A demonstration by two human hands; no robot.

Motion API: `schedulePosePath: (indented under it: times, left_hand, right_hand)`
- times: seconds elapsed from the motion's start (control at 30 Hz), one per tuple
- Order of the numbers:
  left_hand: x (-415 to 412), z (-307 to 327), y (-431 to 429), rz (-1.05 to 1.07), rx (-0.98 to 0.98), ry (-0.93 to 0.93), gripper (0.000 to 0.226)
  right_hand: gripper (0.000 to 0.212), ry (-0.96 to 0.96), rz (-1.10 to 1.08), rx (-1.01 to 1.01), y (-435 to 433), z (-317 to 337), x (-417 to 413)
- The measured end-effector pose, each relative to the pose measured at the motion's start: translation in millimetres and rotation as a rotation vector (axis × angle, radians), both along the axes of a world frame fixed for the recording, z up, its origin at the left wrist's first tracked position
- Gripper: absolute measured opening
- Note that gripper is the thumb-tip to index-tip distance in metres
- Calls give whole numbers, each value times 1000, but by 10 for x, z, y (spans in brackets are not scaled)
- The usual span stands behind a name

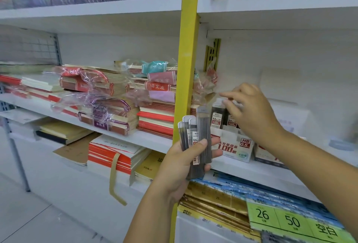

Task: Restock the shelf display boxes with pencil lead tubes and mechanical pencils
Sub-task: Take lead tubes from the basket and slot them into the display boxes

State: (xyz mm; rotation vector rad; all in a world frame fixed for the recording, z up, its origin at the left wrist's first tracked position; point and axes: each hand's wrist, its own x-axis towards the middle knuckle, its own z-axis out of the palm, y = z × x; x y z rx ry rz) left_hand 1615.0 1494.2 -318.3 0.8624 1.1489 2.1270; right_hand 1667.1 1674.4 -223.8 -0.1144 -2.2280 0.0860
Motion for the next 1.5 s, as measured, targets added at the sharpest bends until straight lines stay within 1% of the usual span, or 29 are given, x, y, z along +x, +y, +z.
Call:
schedulePosePath:
  times: [0.03, 0.1, 0.13, 0.17, 0.23, 0.33, 0.37, 0.47, 0.53, 0.6, 0.67, 0.73, 0.8, 0.87, 0.93, 1.03, 1.1, 1.13, 1.17, 1.27, 1.37, 1.5]
  left_hand:
    - [2, -2, 4, -10, -6, 11, 40]
    - [19, -9, 19, -6, -40, 53, 43]
    - [27, -16, 30, 12, -63, 69, 42]
    - [33, -21, 39, 38, -88, 70, 39]
    - [45, -29, 53, 94, -132, 71, 38]
    - [56, -29, 57, 143, -170, 97, 45]
    - [61, -24, 58, 146, -168, 90, 44]
    - [67, -28, 60, 156, -141, 53, 24]
    - [71, -34, 68, 180, -147, 54, 19]
    - [73, -40, 76, 202, -164, 65, 22]
    - [73, -50, 83, 206, -172, 62, 21]
    - [78, -41, 85, 198, -170, 36, 18]
    - [64, -38, 79, 210, -185, 27, 22]
    - [38, -41, 66, 228, -215, 51, 22]
    - [18, -39, 78, 201, -220, 75, 21]
    - [40, -3, 146, 94, -136, 27, 7]
    - [73, 13, 216, 35, -120, 20, 24]
    - [86, 9, 264, 29, -129, 41, 29]
    - [108, 8, 301, 34, -147, 63, 29]
    - [154, -21, 418, 51, -174, 113, 16]
    - [190, -49, 499, 45, -158, 147, 20]
    - [227, -55, 571, 15, -155, 157, 24]
  right_hand:
    - [28, -10, 109, -164, -63, -35, 79]
    - [31, -138, 311, -489, -212, -100, 202]
    - [32, -197, 378, -598, -272, -127, 243]
    - [32, -225, 423, -663, -305, -151, 269]
    - [29, -229, 460, -719, -332, -160, 307]
    - [26, -249, 450, -769, -299, -154, 372]
    - [25, -246, 457, -791, -279, -154, 401]
    - [20, -220, 478, -920, -231, -152, 459]
    - [17, -227, 480, -970, -220, -157, 481]
    - [15, -245, 452, -909, -219, -144, 494]
    - [16, -227, 417, -803, -230, -99, 506]
    - [19, -148, 377, -691, -213, -27, 520]
    - [21, -20, 338, -586, -159, 88, 536]
    - [25, 95, 331, -524, -44, 219, 566]
    - [30, 171, 305, -491, 123, 344, 619]
    - [32, 220, 207, -419, 416, 491, 744]
    - [31, 198, 110, -362, 578, 547, 823]
    - [29, 165, 54, -322, 643, 554, 845]
    - [29, 123, 5, -281, 693, 544, 851]
    - [27, -23, -35, -230, 777, 424, 809]
    - [24, -118, -15, -241, 821, 301, 738]
    - [21, -182, -31, -329, 902, 274, 620]
